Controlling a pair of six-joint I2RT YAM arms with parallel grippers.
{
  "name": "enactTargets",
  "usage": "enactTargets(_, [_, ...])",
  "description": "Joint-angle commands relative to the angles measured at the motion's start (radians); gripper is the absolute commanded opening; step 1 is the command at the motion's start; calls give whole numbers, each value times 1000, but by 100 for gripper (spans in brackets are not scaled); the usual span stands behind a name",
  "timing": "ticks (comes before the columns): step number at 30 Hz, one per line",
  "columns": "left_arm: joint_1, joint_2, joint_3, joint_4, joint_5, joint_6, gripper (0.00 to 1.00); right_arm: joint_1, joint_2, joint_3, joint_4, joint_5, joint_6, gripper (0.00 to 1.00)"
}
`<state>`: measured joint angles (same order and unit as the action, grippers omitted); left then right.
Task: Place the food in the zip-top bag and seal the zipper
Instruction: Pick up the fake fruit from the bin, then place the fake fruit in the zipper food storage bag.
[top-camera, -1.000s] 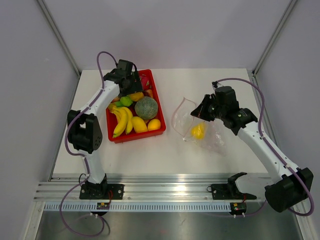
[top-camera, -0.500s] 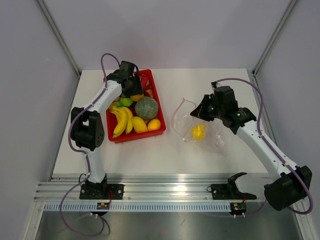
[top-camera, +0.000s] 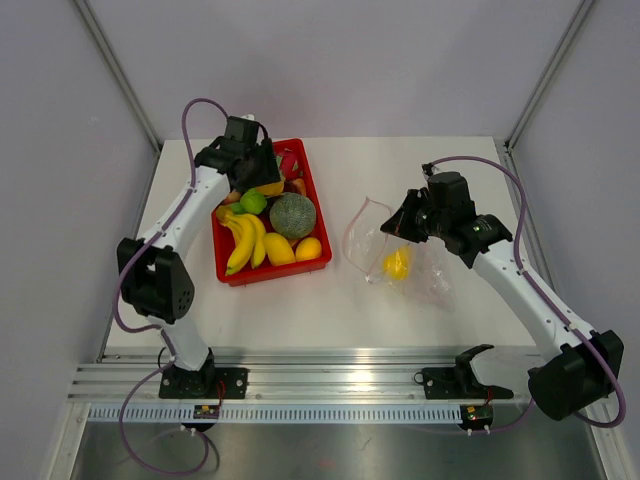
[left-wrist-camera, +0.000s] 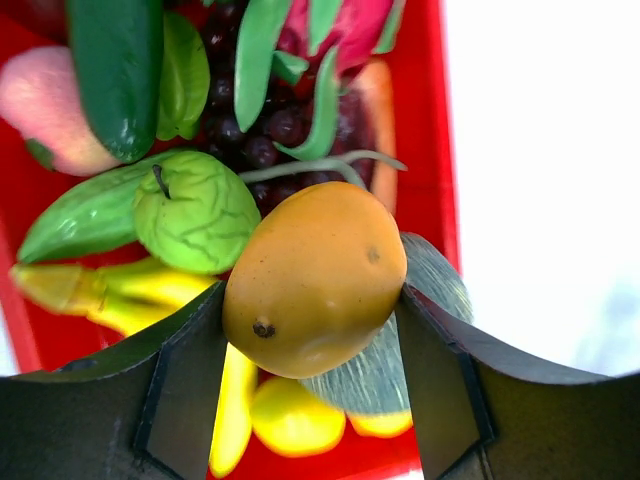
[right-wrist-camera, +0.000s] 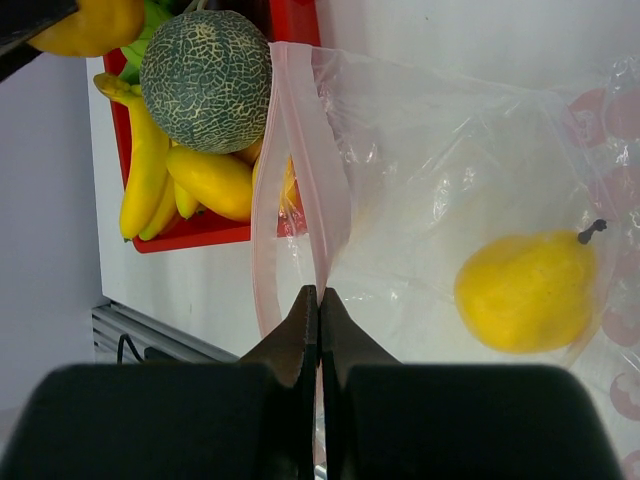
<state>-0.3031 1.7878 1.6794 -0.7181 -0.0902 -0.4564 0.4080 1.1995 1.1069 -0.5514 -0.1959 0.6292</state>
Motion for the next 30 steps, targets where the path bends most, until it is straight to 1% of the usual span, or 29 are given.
enactTargets(1, [-39,-146,-29,9,-10,35,19,9,8,37,33,-14,3,1])
enactTargets(5, [-112,-229,-60,-9,29,56,18,9,12,42,36,-19,4,1])
enactTargets(6, [-152,-257,-69,-12,53,58,18,8,12,45,36,-17,3,1])
enactTargets(8, [-197,-281,-84,-9,79,59,19,9,12,47,36,-14,6,1])
enactTargets(9, [-238,-292,-87,-4,117,58,19,9,14,47,39,-14,6,1])
enactTargets(12, [-310,-298,-101,17,220,41,18,9,12,50,38,-16,6,1])
enactTargets(14, [-340,-297,-122,52,294,21,18,9,8,50,38,-17,6,1])
enactTargets(17, [-378,-277,-145,100,351,-4,19,9,2,54,31,-17,6,1])
enactTargets(24, [-462,-194,-129,137,388,-36,19,9,-23,50,25,-22,10,1])
enactTargets(26, [-475,-159,-119,137,376,-42,22,9,-28,47,24,-23,13,1])
enactTargets(27, [-482,-150,-109,137,371,-44,25,9,-31,47,27,-28,18,1])
enactTargets(28, [-484,-142,-104,135,371,-45,31,8,-34,45,27,-28,20,1])
enactTargets(29, [-485,-130,-96,129,374,-44,60,8,-37,44,27,-30,20,1])
enactTargets(30, [-487,-116,-89,121,379,-44,72,9,-40,45,24,-27,20,1])
